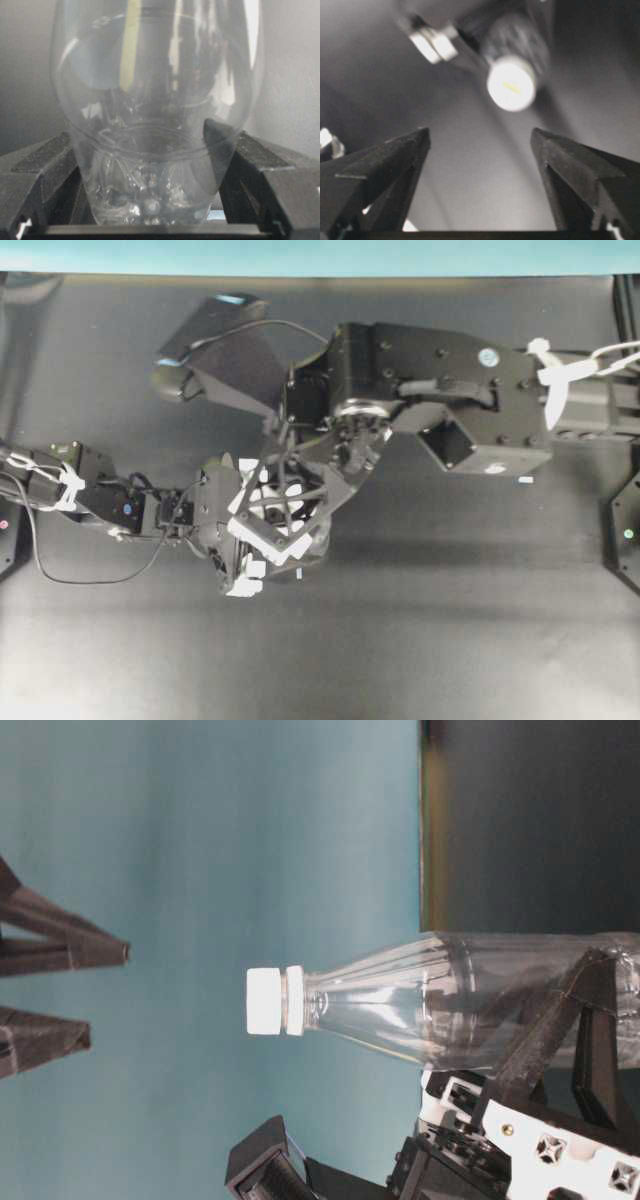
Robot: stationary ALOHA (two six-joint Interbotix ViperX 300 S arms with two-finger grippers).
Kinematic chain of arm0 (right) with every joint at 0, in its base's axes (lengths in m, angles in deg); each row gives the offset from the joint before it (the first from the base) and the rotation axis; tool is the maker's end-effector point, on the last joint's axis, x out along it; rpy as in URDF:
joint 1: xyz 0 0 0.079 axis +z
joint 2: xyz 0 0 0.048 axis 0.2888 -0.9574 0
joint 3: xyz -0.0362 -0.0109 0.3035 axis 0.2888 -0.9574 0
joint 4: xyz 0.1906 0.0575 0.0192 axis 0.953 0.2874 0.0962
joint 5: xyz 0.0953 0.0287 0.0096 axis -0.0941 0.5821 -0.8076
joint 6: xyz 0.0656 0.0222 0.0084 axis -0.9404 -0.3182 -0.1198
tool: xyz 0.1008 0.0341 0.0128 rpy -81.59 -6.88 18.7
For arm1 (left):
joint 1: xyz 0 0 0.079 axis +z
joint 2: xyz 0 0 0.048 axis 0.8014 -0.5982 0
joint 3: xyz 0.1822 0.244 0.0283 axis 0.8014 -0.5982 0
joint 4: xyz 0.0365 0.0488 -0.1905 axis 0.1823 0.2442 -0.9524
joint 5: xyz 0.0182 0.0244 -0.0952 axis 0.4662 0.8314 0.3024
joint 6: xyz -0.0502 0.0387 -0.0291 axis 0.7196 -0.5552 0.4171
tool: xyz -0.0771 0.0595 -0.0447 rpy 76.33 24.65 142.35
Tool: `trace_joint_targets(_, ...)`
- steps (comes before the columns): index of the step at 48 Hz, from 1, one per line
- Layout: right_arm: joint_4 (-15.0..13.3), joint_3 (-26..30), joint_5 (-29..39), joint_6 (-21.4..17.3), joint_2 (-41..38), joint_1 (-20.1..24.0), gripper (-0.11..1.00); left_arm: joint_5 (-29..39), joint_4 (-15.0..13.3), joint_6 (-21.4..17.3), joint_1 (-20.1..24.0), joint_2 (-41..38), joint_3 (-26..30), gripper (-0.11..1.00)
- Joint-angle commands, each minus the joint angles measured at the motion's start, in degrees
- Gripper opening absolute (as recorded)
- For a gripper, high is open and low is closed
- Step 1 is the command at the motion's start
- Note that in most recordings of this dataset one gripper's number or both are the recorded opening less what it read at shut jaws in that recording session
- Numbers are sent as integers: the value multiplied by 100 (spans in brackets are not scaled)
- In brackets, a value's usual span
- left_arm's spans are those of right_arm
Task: Open the bottle cap by holding the bottle with the left arm and twisting the cap with the right arm.
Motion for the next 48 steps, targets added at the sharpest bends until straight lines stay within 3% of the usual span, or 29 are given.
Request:
trace_joint_targets(1, -26, 79, 35, -281, -62, 132, 77, 18, 9, 18, -35, 26, 26, 81)
trace_joint_targets(11, -149, -53, -88, -694, -229, 132, 77, 44, 9, 18, -44, 35, 18, 81)
trace_joint_targets(34, -193, -932, -756, -738, -202, 114, 76, 44, 18, 18, -62, 35, 26, 81)
trace_joint_targets(40, -193, -1028, -888, -738, -167, 105, 71, 44, 9, 18, -70, 26, 26, 81)
trace_joint_targets(48, -193, -1081, -1002, -729, -132, 105, 56, 44, 9, 18, -79, 35, 26, 81)
